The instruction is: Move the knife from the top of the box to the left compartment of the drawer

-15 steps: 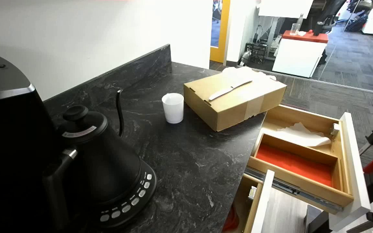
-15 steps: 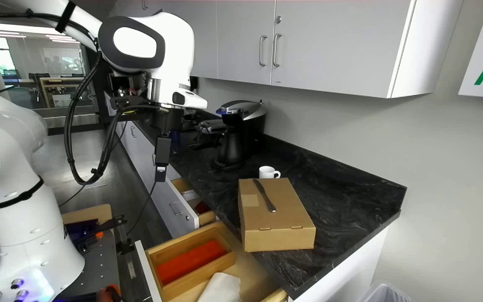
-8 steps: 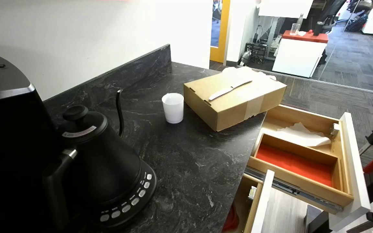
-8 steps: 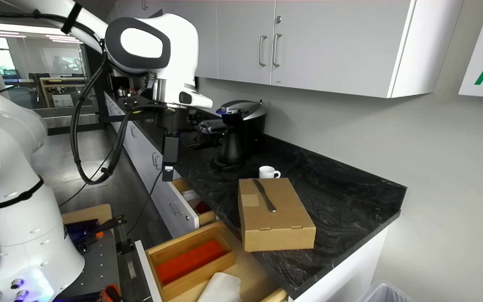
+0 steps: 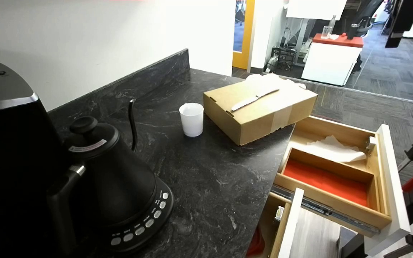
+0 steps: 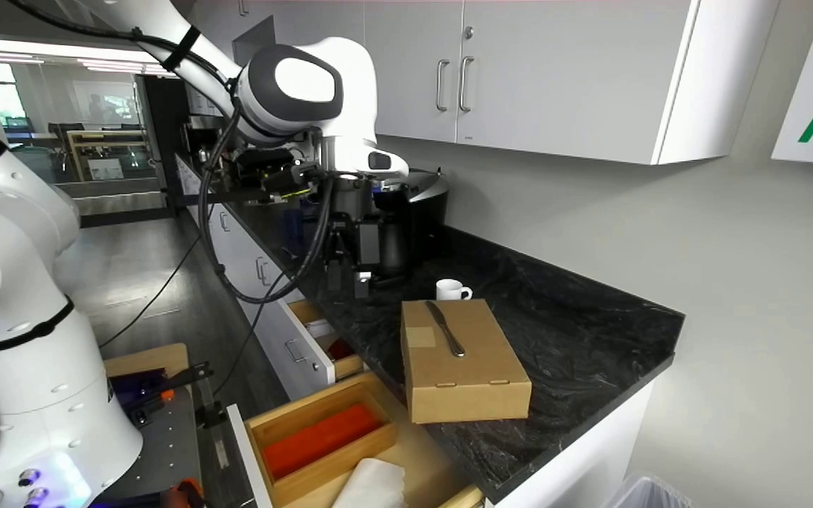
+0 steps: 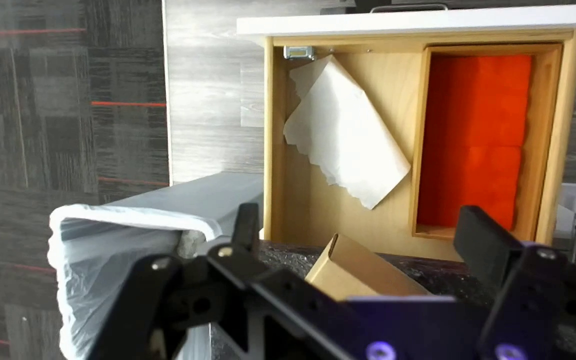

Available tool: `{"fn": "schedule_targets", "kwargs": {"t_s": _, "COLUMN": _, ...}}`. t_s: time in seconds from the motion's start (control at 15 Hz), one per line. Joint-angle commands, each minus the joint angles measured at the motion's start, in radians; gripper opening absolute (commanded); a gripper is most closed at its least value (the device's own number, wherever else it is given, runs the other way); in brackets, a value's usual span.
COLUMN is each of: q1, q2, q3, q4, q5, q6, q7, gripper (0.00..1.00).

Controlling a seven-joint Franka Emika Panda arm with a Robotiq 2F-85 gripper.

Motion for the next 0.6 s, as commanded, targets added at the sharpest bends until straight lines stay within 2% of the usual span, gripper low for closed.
{"fn": "schedule_targets", "kwargs": {"t_s": 0.0, "q1": 0.035, "q2": -0.008, "q3": -0.01, "q4": 0.026, "q5": -0.054, "q6": -0.011, "q7": -0.119, "gripper": 1.0}}
{"fn": "schedule_targets", "kwargs": {"t_s": 0.33, "q1": 0.073, "q2": 0.057, "q3": -0.007, "q4": 0.107, "q5": -0.06, "q6": 0.024, "q7": -0.195, "gripper": 1.0}}
{"fn": "schedule_targets", "kwargs": {"t_s": 0.47, "q1": 0.097, "q2": 0.104, "q3": -0.039, "q4": 0.139, "q5": 0.043, "q6": 0.025, "q7": -0.245, "gripper": 1.0}}
{"fn": "schedule_targets", "kwargs": {"t_s": 0.53, "q1": 0.082, "q2": 0.043, "q3": -0.013, "q4": 0.095, "q5": -0.018, "q6": 0.012, "q7": -0.191, "gripper": 1.0}}
